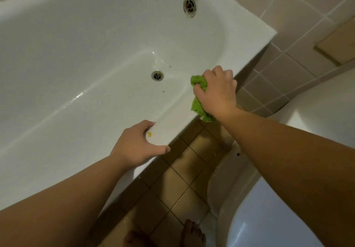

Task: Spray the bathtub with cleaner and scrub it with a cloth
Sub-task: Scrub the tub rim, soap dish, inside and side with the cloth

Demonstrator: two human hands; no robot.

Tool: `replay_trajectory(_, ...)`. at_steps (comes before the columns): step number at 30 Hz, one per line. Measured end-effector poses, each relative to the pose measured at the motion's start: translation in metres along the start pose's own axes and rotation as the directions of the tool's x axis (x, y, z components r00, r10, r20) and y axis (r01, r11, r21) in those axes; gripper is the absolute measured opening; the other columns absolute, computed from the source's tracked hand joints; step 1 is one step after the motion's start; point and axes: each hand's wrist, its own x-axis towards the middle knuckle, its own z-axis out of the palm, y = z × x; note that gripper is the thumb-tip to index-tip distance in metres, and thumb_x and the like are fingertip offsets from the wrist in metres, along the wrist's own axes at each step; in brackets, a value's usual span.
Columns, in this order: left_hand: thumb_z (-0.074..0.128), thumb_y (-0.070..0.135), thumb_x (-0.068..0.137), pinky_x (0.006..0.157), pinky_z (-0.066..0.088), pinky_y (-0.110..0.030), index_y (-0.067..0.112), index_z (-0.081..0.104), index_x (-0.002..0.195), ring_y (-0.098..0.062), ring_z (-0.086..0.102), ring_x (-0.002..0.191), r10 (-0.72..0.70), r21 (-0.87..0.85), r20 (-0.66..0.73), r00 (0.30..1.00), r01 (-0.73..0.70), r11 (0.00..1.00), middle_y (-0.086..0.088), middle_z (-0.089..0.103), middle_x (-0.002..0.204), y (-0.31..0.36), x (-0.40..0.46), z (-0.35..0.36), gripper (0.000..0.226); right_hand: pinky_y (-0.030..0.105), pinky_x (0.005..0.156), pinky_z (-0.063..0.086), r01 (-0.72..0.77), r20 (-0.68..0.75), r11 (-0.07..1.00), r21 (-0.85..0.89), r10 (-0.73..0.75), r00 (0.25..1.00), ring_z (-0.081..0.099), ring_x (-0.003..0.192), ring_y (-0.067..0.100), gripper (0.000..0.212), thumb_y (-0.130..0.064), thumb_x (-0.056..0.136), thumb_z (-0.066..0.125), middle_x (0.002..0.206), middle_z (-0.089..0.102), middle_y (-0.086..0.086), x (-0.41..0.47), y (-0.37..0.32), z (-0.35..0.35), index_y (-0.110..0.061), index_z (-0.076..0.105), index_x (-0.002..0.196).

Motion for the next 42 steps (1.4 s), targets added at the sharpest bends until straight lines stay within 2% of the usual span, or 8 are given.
replay_trajectory(2,0.084,0.065,0.062,0.072,0.047,-0.024,0.036,0.058,0.125,-0.010,0.059,0.098,-0.011,0.021,-0.006,1.000,0.011,1.000,0.015,0.064,0.110,0.000,-0.001,0.001,0.074,0.040,0.080,0.032,-0.002,-0.018,1.000,0.029,0.002,1.000,0.041,0.106,0.027,0.037,-0.048,0.097,0.048,0.116,0.052,0.003,-0.016,-0.016,0.001,-0.020,0.062,0.116)
replay_trajectory(8,0.066,0.078,0.053,0.078,0.048,-0.028,0.032,0.053,0.133,-0.013,0.057,0.101,-0.059,0.133,0.021,0.998,0.056,0.990,0.012,0.062,0.115,-0.002,-0.015,-0.003,0.092,0.044,0.081,0.045,0.402,0.020,0.892,0.208,-0.414,0.910,0.045,0.099,0.028,0.038,-0.048,0.090,0.054,0.105,0.056,0.005,-0.065,-0.003,0.007,-0.019,0.069,0.111)
replay_trajectory(12,0.065,0.076,0.051,0.072,0.044,-0.025,0.034,0.053,0.129,-0.012,0.058,0.098,-0.081,0.145,0.015,0.997,0.078,0.986,0.013,0.062,0.112,-0.010,-0.023,-0.005,0.090,0.046,0.092,0.040,0.018,0.030,0.998,0.066,-0.020,0.999,0.042,0.118,0.033,0.041,-0.050,0.099,0.049,0.127,0.051,0.009,-0.003,0.035,0.001,-0.021,0.060,0.126)
replay_trajectory(15,0.065,0.077,0.050,0.071,0.044,-0.025,0.035,0.052,0.126,-0.011,0.058,0.097,-0.082,0.141,0.023,0.996,0.078,0.987,0.013,0.060,0.111,-0.012,-0.022,-0.006,0.088,0.046,0.093,0.038,-0.210,-0.029,0.972,0.107,0.214,0.976,0.041,0.120,0.033,0.037,-0.049,0.100,0.048,0.130,0.049,0.008,0.001,0.015,0.000,-0.022,0.059,0.123)
replay_trajectory(21,0.066,0.077,0.049,0.077,0.048,-0.031,0.039,0.050,0.121,-0.006,0.057,0.095,-0.103,0.124,0.043,0.994,0.097,0.987,0.015,0.059,0.111,-0.013,-0.022,-0.007,0.083,0.048,0.100,0.034,0.168,-0.016,0.957,0.236,-0.169,0.985,0.037,0.117,0.029,0.034,-0.043,0.095,0.057,0.125,0.050,0.006,-0.071,-0.007,0.011,-0.027,0.065,0.124)
replay_trajectory(28,0.065,0.075,0.049,0.074,0.049,-0.028,0.038,0.053,0.118,-0.005,0.057,0.093,-0.072,0.145,0.029,0.997,0.067,0.987,0.015,0.061,0.106,-0.013,-0.017,-0.004,0.079,0.048,0.113,0.032,-0.198,-0.061,0.947,0.251,0.220,0.974,0.036,0.133,0.029,0.032,-0.042,0.100,0.055,0.140,0.047,0.005,-0.006,0.009,0.007,-0.025,0.064,0.124)
replay_trajectory(36,0.081,0.062,0.061,0.070,0.042,-0.020,0.038,0.054,0.116,-0.003,0.056,0.091,-0.068,0.129,-0.004,0.998,0.068,0.989,0.016,0.062,0.106,-0.010,-0.019,-0.004,0.066,0.050,0.099,0.045,0.270,0.045,0.927,0.260,-0.291,0.956,0.040,0.116,0.030,0.040,-0.038,0.094,0.055,0.125,0.053,0.010,-0.063,0.003,0.003,-0.020,0.064,0.129)
replay_trajectory(42,0.071,0.068,0.048,0.071,0.043,-0.021,0.042,0.058,0.110,0.002,0.058,0.090,-0.064,0.090,-0.036,0.997,0.067,0.994,0.024,0.063,0.101,-0.010,-0.019,-0.002,0.068,0.044,0.097,0.037,-0.175,0.012,0.979,0.104,0.174,0.985,0.043,0.119,0.031,0.032,-0.041,0.104,0.050,0.130,0.051,0.008,0.008,0.020,-0.006,-0.020,0.060,0.126)
